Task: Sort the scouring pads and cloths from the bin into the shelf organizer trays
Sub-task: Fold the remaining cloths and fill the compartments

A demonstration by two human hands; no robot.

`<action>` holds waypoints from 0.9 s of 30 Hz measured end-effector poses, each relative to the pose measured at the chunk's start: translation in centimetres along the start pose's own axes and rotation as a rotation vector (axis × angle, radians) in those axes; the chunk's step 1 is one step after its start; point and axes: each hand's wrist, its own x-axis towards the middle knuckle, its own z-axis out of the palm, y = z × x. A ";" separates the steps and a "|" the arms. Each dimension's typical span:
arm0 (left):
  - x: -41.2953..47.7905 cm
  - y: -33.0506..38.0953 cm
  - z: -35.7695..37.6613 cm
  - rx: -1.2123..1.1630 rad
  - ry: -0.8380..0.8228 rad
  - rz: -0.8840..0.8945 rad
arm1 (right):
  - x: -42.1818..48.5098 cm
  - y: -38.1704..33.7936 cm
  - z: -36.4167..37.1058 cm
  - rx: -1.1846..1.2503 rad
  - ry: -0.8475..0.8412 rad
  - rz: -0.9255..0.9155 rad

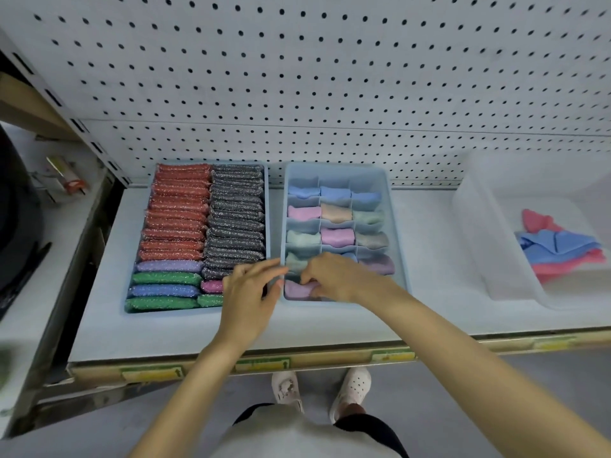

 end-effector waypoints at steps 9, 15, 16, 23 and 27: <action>0.0 0.3 -0.3 -0.018 -0.043 -0.035 | -0.3 1.3 0.2 0.180 -0.027 0.083; 0.3 1.0 -0.3 -0.006 -0.033 -0.082 | -1.4 1.7 0.1 0.236 -0.053 0.097; 0.2 1.0 -0.4 0.007 -0.019 -0.081 | -1.7 2.0 0.1 0.304 -0.022 0.110; 1.8 7.2 0.8 -0.029 0.026 0.037 | -7.4 6.1 -1.9 0.812 0.447 0.203; 3.7 13.6 4.7 -0.214 -0.041 0.084 | -14.0 11.9 -3.3 0.930 0.712 0.289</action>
